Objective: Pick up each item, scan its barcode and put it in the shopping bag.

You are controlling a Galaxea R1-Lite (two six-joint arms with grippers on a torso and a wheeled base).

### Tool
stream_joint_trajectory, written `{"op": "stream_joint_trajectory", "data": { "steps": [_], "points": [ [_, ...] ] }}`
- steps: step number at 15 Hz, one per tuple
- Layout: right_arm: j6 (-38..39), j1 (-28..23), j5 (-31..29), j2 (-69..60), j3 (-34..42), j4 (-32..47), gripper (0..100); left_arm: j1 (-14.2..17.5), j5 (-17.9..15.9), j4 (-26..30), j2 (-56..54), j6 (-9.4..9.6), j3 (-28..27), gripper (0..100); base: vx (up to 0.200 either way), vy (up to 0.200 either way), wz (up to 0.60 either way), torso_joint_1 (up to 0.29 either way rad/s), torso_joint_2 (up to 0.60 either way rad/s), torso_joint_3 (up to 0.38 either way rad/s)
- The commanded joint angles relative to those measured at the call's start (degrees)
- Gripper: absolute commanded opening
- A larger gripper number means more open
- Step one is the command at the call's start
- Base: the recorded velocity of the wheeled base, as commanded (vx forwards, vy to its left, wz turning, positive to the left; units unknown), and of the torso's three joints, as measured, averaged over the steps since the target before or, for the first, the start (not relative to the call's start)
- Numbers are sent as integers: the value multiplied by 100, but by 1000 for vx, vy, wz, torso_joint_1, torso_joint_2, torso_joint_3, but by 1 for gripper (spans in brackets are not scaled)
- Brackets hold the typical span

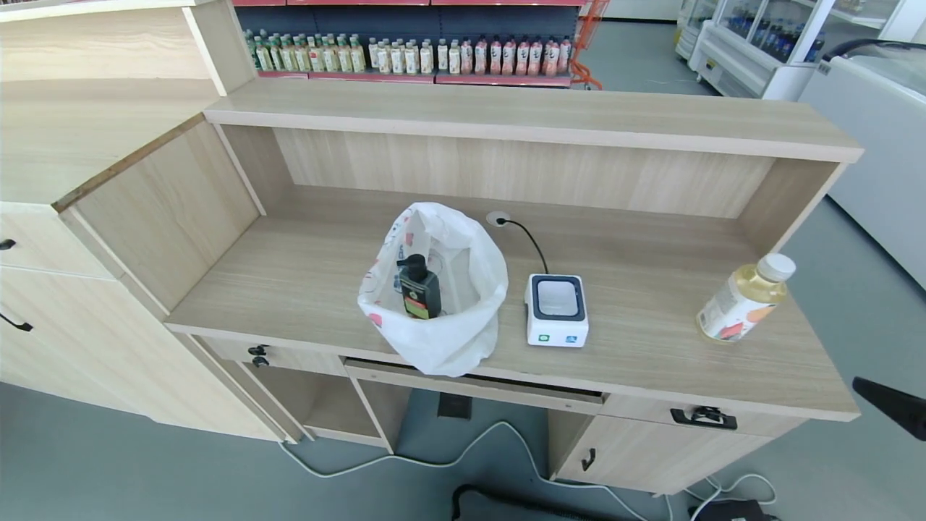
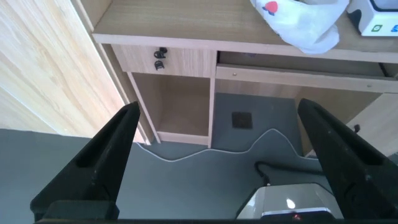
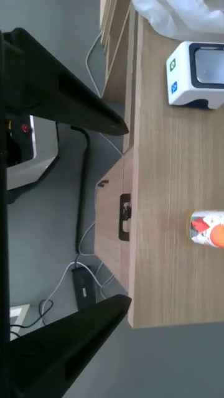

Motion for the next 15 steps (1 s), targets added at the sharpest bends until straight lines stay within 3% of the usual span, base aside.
{"op": "stream_joint_trajectory", "data": {
  "steps": [1, 7, 9, 11, 13, 15],
  "points": [
    [14, -58, 12, 338, -87, -203, 100, 0, -8, 2, 6, 20, 0, 100, -200, -200, 0, -2, 7, 2],
    [225, -41, 188, 1569, -96, -1952, 100, 0, 0, 2, -2, -16, 0, 100, 0, -200, 0, 2, 2, 2],
    [330, -15, 751, 1911, -105, -2471, 100, 0, 0, 2, -2, -16, 0, 100, 0, 0, 0, 0, 0, 0],
    [313, -41, 760, 2114, -96, -2523, 100, 0, -8, 2, 6, -7, 0, 100, 0, 0, 0, 0, 0, 0],
    [295, -76, 733, 2272, -70, -2646, 100, 0, -8, 2, 6, -7, 0, 100, 200, 0, 0, 5, 5, 0],
    [278, -120, 733, 2395, -44, -2770, 100, 0, -8, 2, 6, -7, 0, 100, 200, -200, 0, -12, -2, 12]
  ]
}}
